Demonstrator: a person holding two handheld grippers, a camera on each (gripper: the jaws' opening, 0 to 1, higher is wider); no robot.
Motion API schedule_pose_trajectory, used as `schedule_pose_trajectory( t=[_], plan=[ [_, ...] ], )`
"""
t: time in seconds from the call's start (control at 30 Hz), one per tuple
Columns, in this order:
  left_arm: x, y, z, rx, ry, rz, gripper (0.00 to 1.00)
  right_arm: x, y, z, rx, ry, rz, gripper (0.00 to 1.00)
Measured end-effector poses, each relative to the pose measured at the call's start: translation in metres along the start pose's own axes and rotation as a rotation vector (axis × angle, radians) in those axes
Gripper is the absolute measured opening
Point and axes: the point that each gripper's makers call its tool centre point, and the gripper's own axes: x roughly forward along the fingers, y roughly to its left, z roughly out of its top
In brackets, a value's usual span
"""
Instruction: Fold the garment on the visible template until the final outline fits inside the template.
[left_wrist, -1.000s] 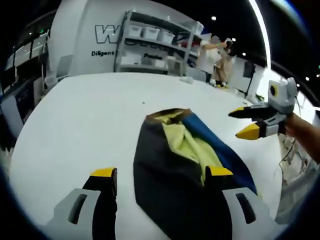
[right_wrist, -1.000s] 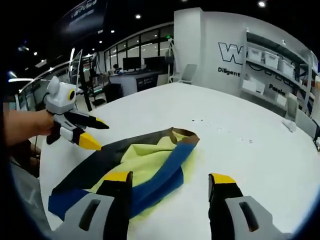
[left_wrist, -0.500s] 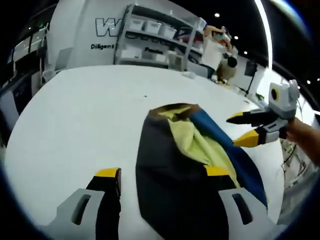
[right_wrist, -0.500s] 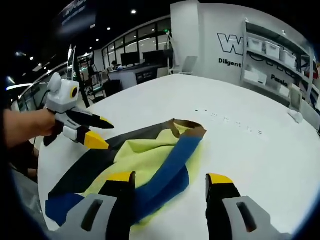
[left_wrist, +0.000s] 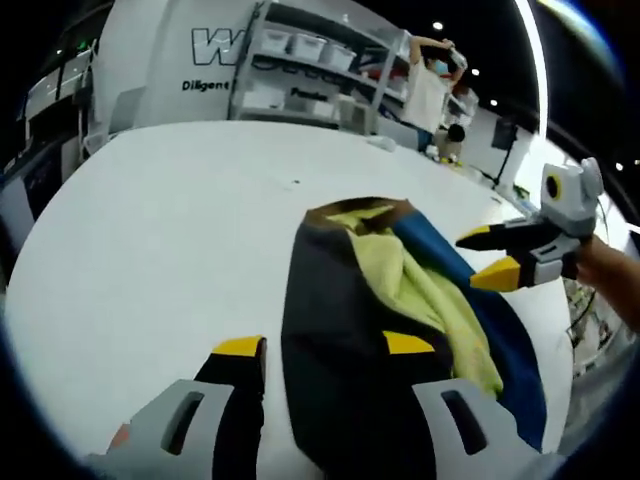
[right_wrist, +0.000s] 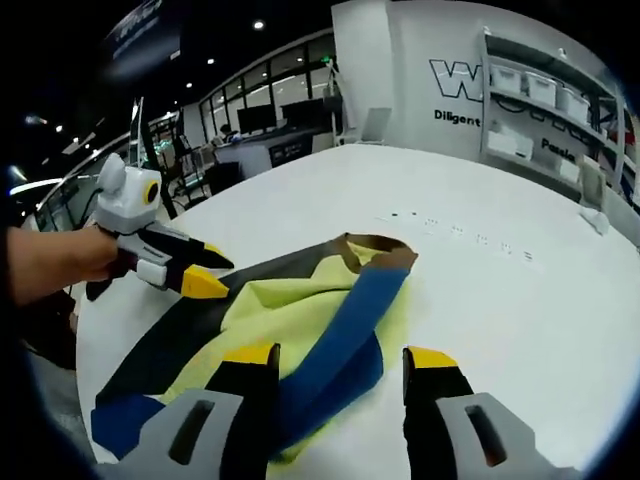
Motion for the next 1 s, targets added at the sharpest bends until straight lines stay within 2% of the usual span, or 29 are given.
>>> schedule_pose_trajectory(
  t=[0.2, 0.37, 0.43, 0.6, 0.7, 0.87, 1.0],
  plan=[
    [0.0, 0.006, -0.001, 0.009, 0.009, 0.033, 0.22, -0.001, -0.003, -0.002, 0.001, 0.0, -0.004, 0.49],
    [0.0, 0.011, -0.004, 0.063, 0.023, 0.069, 0.11, -0.002, -0.004, 0.0, -0.004, -0.003, -0.008, 0.48],
    [0.001, 0.01, -0.006, 0.061, 0.028, 0.072, 0.06, -0.001, -0.004, 0.001, -0.003, -0.008, -0.009, 0.48],
    [0.003, 0.009, -0.005, 0.109, 0.027, 0.084, 0.04, -0.001, -0.003, 0.002, -0.001, -0.011, -0.008, 0.48],
    [0.004, 0.009, -0.006, 0.116, 0.03, 0.081, 0.0, -0.001, -0.002, 0.001, -0.001, -0.011, -0.007, 0.48],
    [0.004, 0.012, -0.005, 0.131, 0.026, 0.113, 0.0, -0.002, -0.001, 0.0, -0.001, -0.01, -0.005, 0.46],
    [0.004, 0.012, -0.005, 0.124, 0.021, 0.112, 0.0, -0.003, 0.004, -0.001, 0.014, -0.009, 0.014, 0.33]
  ],
)
